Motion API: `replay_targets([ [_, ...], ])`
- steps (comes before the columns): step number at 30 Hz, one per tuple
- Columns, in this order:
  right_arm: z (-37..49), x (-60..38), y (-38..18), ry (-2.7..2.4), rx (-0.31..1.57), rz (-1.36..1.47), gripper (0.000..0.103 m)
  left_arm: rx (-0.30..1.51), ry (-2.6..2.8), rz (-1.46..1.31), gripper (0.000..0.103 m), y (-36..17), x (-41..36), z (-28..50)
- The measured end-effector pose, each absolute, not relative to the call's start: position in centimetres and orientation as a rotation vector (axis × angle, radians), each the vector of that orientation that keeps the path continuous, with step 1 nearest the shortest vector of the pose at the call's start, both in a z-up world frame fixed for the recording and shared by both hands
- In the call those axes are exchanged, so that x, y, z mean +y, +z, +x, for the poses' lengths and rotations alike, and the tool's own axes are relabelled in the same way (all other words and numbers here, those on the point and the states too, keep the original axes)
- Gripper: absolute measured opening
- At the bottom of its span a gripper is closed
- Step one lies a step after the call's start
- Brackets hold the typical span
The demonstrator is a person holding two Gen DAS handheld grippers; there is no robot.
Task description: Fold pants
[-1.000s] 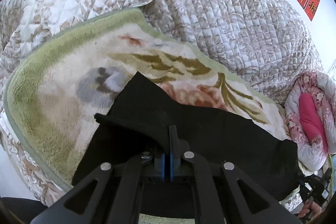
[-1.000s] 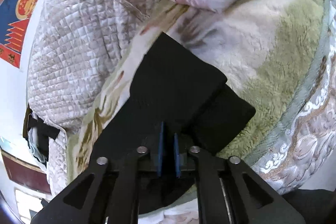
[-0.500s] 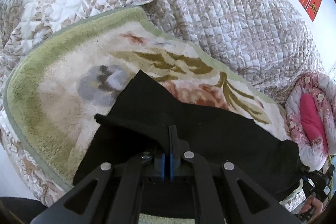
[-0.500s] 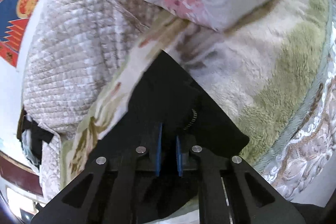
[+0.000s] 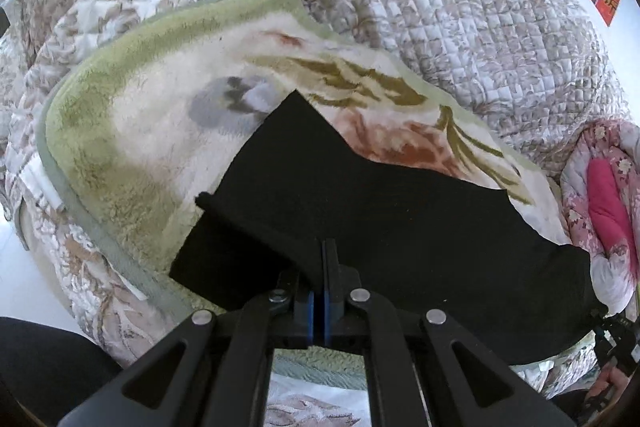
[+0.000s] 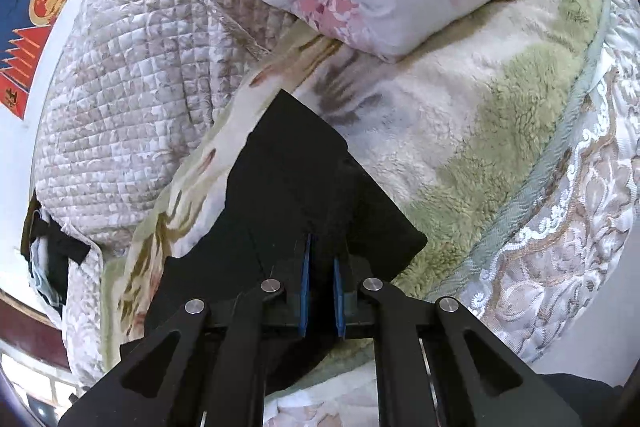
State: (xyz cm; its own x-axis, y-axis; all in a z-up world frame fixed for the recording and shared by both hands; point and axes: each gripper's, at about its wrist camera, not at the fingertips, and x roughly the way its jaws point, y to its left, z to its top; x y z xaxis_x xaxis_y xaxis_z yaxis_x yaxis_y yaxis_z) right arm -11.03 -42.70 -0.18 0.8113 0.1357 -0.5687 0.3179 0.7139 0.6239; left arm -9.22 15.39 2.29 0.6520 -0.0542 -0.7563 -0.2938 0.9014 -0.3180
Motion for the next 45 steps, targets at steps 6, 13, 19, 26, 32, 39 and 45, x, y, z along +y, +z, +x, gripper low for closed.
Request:
replay_targets([
  [6,-12.3,-42.6,0.5,-0.16,0.621,0.742,0.02,0.852,0.17,-0.413,0.007,2.9,15.5,-10.1],
  [13,-12.7,-40.7,3.9,-0.182,0.488,0.581,0.023,0.698,0.347,-0.355,0.009,6.9,17.3,-11.9],
  [19,-8.1,-36.7,3.9,-0.029,0.556,0.431,0.029,0.694,0.281,-0.336,0.009,7.6,16.8,-9.6],
  [26,-2.7,-32.7,2.6,0.038,0.671,0.215,0.028,0.782,0.054,-0.227,0.009,5.9,10.3,-4.0],
  [32,-0.8,-36.5,0.3,-0.064,0.687,0.305,0.023,0.906,-0.012,-0.173,0.009,0.8,6.7,-0.8],
  [39,-1.5,-35.0,2.4,-0.116,0.558,0.188,0.022,0.9,0.021,-0.189,0.009,-0.1,7.3,-0.5],
  [45,-0.3,-35.9,2.0,-0.15,0.601,0.261,0.022,0.897,0.026,-0.185,0.009,-0.5,7.6,-0.2],
])
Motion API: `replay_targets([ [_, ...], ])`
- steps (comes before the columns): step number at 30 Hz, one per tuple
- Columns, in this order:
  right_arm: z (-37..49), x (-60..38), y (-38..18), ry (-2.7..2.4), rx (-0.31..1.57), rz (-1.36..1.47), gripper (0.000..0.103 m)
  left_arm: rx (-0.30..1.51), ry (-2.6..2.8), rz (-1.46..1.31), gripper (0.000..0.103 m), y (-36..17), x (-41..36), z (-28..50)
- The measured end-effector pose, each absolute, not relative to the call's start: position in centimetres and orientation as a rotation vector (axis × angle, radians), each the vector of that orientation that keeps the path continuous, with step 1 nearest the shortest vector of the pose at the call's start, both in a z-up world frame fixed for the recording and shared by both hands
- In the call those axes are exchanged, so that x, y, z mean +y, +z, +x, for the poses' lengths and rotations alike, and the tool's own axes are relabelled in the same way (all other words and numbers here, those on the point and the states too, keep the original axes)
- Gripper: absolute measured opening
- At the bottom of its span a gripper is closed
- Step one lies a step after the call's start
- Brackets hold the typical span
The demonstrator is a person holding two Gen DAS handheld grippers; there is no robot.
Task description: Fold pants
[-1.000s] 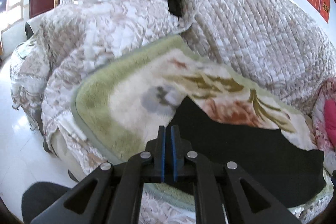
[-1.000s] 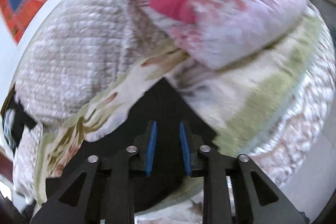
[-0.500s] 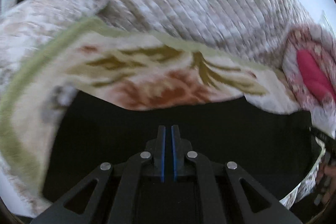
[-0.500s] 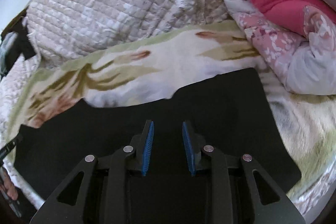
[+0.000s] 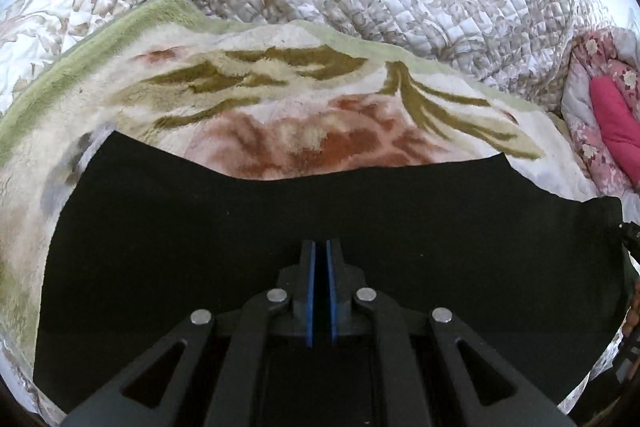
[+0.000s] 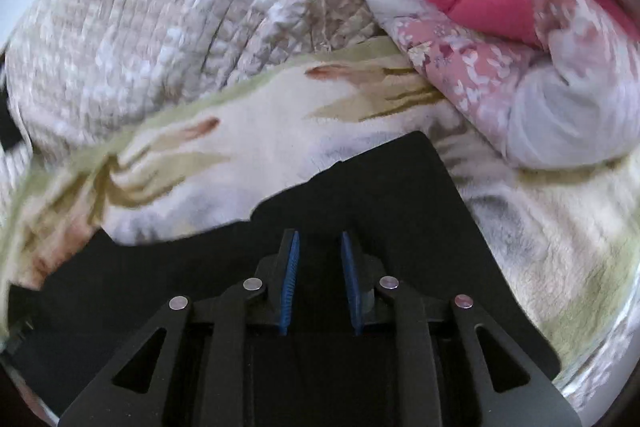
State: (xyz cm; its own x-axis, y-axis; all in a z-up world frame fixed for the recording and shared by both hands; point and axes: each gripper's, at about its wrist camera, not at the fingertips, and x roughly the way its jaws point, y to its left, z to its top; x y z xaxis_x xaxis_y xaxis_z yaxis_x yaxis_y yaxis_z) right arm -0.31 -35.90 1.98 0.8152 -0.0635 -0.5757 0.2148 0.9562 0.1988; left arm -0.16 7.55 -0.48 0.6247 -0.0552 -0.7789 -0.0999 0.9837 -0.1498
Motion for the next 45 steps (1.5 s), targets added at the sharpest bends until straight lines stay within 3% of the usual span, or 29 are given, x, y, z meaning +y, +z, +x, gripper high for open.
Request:
replay_targets([
  [9,-1.4,-27.9,0.1,0.145,0.679,0.159,0.03,0.86,-0.078,-0.152,0.009,0.6,5.2,-2.1],
  [12,-2.6,-24.8,-0.4,0.215,0.679,0.092,0.041,0.86,-0.096,-0.116,0.009,0.6,3.9,-2.8],
  [20,-6.3,-19.4,-2.3,0.272,0.67,-0.056,0.041,0.862,-0.123,-0.087,0.011,0.9,1.8,-5.1],
  [22,-7.1,-18.8,-2.8,0.273,0.668,-0.078,0.045,0.876,-0.122,-0.087,0.018,0.4,1.6,-5.6],
  [24,-7.3,-18.4,-3.2,0.28,0.669,-0.095,0.057,0.88,-0.121,-0.075,0.02,0.0,1.4,-6.0],
  [27,-7.6,-17.7,-3.8,0.264,0.638,-0.168,0.06,0.873,-0.123,-0.049,0.023,-0.1,1.0,-6.2],
  [34,-7.7,-18.1,-4.1,0.264,0.621,-0.136,0.063,0.859,-0.136,-0.051,0.034,-0.3,0.9,-6.9],
  [45,-9.0,-18.4,-3.1,0.261,0.557,-0.139,0.063,0.83,-0.06,-0.06,0.035,0.2,2.6,-7.6],
])
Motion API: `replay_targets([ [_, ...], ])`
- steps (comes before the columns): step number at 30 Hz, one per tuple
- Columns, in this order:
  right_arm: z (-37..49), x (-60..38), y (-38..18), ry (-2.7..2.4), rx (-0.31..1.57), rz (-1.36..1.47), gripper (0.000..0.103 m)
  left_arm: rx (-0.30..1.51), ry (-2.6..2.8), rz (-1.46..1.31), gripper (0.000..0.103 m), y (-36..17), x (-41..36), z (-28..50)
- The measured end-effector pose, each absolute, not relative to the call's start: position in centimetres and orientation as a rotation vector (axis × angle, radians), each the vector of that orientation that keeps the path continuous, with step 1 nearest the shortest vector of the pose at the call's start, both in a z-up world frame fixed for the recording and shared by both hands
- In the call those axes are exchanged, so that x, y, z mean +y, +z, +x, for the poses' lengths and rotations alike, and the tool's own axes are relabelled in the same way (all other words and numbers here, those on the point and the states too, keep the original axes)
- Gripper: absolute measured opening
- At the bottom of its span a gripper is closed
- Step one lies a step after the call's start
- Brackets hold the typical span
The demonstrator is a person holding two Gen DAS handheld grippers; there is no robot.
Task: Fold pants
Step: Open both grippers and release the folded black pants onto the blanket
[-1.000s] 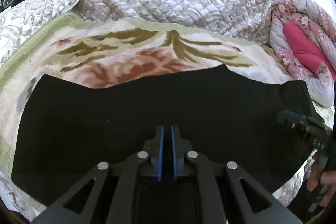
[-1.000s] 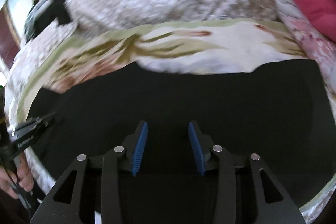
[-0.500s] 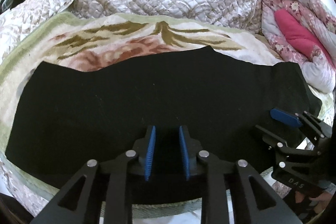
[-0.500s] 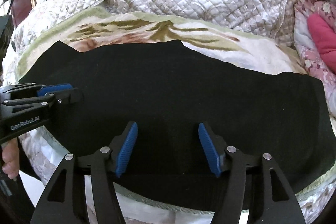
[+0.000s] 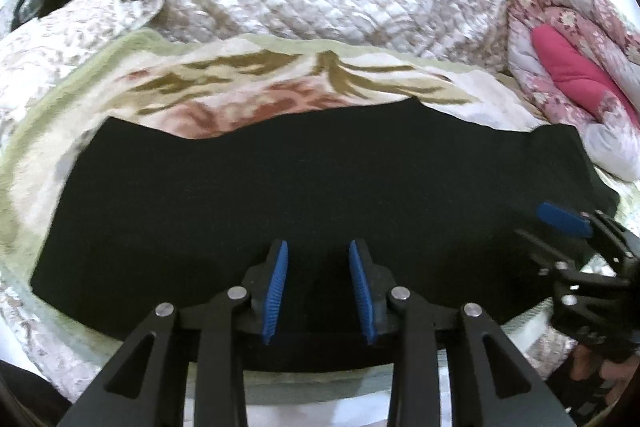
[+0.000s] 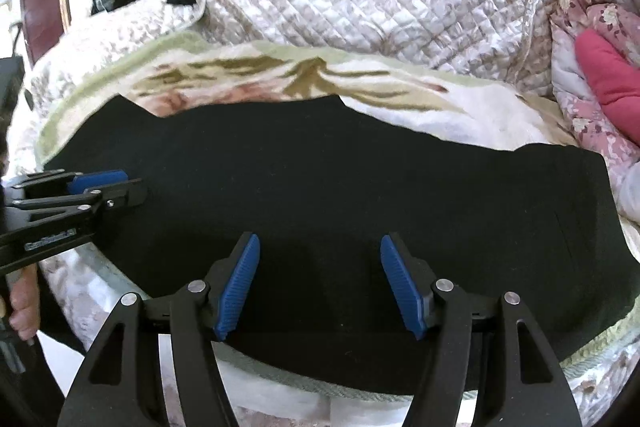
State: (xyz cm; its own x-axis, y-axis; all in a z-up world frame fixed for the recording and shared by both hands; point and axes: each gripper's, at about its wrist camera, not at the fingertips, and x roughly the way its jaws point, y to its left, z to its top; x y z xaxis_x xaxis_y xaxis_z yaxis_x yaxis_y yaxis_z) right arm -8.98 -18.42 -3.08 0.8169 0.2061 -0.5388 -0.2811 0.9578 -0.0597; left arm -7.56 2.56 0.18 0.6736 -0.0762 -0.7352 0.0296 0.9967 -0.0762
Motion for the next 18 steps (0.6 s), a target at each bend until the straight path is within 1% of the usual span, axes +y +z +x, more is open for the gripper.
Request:
replay_targets([
  [4,-8.0,-18.5,-3.7,0.252,0.606,-0.125,0.063,0.841,-0.019,-0.085,0.035,-0.2,3.8,-7.1],
  [7,-8.1,-18.3,-3.7,0.253,0.599,-0.134,0.063,0.84,-0.015,-0.079,0.037,-0.3,3.5,-7.1],
  [11,-8.2,-18.5,-3.7,0.269,0.599,-0.122,0.063,0.835,-0.021,-0.092,0.037,0.0,3.9,-7.1],
  [18,-8.1,-19.0,-3.4,0.273,0.6,-0.084,0.063,0.772,0.144,-0.129,0.037,1.6,9.5,-7.4],
])
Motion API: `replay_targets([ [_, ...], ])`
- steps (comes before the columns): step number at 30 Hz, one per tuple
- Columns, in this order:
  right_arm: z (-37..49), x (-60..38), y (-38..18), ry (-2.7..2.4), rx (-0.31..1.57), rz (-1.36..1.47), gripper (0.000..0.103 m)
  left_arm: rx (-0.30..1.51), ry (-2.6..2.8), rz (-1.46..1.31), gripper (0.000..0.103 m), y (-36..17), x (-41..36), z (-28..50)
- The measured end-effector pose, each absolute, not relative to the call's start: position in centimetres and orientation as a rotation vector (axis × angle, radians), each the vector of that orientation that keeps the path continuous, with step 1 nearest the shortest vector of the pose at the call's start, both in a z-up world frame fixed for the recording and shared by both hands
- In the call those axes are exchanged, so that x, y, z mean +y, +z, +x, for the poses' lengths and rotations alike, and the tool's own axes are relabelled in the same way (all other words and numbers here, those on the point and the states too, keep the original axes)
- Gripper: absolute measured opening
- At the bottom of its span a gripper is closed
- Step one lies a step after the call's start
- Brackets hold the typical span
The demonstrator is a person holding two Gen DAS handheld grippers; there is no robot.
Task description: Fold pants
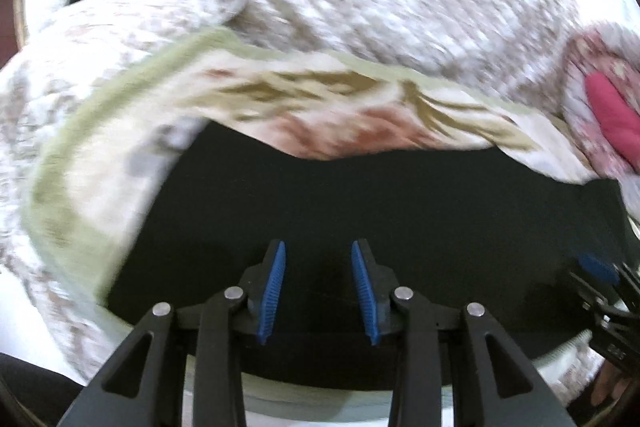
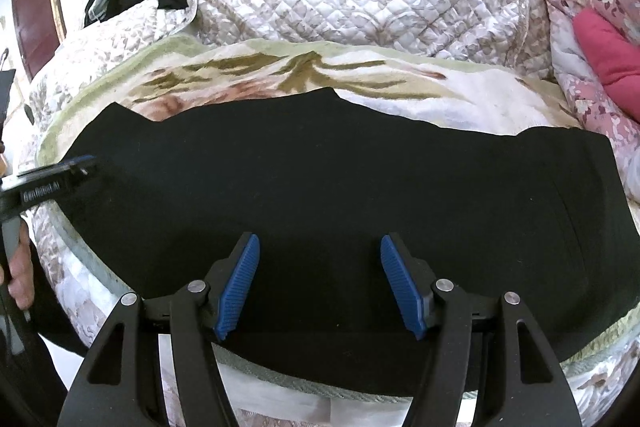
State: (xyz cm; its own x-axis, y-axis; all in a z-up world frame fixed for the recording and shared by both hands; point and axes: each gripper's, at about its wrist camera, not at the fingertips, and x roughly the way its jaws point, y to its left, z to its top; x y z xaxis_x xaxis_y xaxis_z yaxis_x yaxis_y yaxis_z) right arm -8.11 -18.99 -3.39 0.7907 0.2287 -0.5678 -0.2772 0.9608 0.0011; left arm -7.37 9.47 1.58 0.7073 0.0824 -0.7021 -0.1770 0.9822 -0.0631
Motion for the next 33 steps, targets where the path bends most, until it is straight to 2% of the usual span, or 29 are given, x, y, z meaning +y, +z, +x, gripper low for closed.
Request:
replay_targets([
  [2,-8.1,-18.8,-3.4,0.281,0.602,-0.082,0.063,0.746,0.201,-0.14,0.038,2.3,12.0,-7.5],
  [4,-8.0,-18.7,-3.3,0.288,0.602,-0.082,0.063,0.742,0.244,-0.168,0.05,2.5,14.4,-7.6],
  [7,-7.9,-18.4,-3.3,0.301,0.603,-0.078,0.063,0.764,0.301,-0.26,0.054,2.0,17.6,-7.9],
  [10,-7.7,-18.3,-3.3,0.307,0.605,-0.075,0.063,0.826,0.253,-0.35,0.054,0.5,18.6,-7.7],
  [21,-7.6,-18.5,-3.1,0.314,0.609,-0.048,0.063,0.814,0.175,-0.42,0.054,0.2,18.3,-7.4],
  [23,-7.7,-18.5,-2.9,0.314,0.606,-0.038,0.063,0.826,0.193,-0.385,0.042,0.2,17.9,-7.1],
  [24,-7.8,-18.6,-2.8,0.315,0.602,-0.037,0.063,0.825,0.196,-0.371,0.031,0.3,17.7,-7.3],
  [27,-8.0,-18.8,-2.5,0.312,0.585,-0.034,0.063,0.817,0.17,-0.375,0.012,0.6,17.5,-7.3],
  [33,-8.3,-19.8,-2.0,0.3,0.568,0.002,0.063,0.797,0.081,-0.365,0.009,2.3,15.8,-7.0],
])
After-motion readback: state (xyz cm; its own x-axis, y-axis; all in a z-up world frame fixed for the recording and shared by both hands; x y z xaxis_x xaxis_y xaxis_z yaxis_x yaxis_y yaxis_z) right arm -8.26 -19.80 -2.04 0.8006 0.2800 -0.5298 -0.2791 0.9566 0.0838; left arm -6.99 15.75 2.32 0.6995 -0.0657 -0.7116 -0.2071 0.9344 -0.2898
